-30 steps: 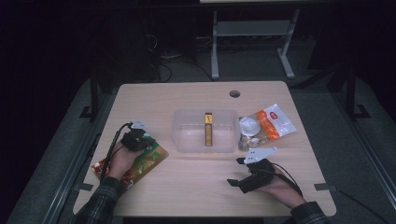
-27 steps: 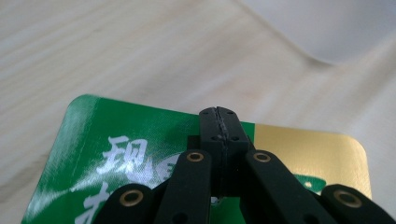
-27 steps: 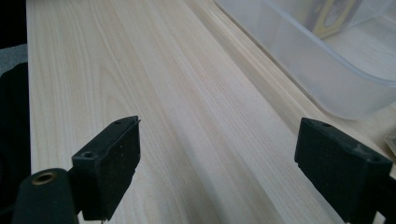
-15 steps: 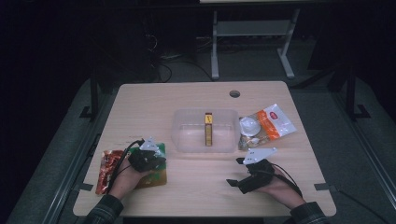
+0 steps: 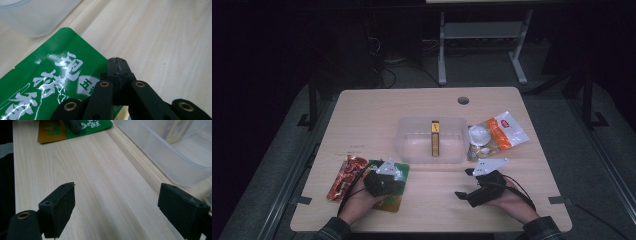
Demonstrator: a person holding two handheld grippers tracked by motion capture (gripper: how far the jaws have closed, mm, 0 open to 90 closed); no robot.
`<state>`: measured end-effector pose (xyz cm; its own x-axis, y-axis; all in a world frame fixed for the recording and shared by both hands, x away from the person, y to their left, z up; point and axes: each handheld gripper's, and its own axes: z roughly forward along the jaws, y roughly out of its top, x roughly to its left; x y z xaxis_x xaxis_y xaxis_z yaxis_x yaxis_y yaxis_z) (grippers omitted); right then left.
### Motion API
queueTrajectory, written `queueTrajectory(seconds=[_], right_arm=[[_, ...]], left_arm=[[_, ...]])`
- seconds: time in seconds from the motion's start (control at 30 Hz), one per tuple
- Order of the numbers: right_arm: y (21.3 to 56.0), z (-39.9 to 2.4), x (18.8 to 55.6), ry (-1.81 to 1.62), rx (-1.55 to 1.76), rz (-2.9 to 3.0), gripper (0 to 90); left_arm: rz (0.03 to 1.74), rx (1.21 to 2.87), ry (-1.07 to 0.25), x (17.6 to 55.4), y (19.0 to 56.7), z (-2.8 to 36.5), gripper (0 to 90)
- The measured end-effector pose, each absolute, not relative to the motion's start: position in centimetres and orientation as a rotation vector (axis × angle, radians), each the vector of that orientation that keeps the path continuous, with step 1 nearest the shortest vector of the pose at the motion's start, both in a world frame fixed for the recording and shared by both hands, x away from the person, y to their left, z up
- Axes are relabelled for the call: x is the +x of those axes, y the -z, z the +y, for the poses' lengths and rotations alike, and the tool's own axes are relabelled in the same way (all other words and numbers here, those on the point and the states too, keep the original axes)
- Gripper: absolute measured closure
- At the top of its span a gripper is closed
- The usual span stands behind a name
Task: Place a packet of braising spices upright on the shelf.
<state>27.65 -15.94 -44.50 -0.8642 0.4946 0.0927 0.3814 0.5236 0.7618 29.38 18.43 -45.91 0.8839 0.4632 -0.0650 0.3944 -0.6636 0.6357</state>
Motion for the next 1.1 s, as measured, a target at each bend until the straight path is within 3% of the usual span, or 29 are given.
queueTrajectory(seconds=[0.53,0.87,1.1], right_arm=[[44.4,-16.1,27.7,-1.255,0.763,2.614,14.2],[44.3,-16.4,27.8,-1.261,0.771,2.601,14.2],[44.3,-16.6,27.7,-1.268,0.772,2.590,14.2]], left_arm=[[0.443,2.352,-0.015,26.6,46.4,12.5,90.0],[0.401,2.317,0.006,27.0,46.8,9.5,90.0],[0.397,2.282,-0.012,27.5,45.7,10.1,90.0]])
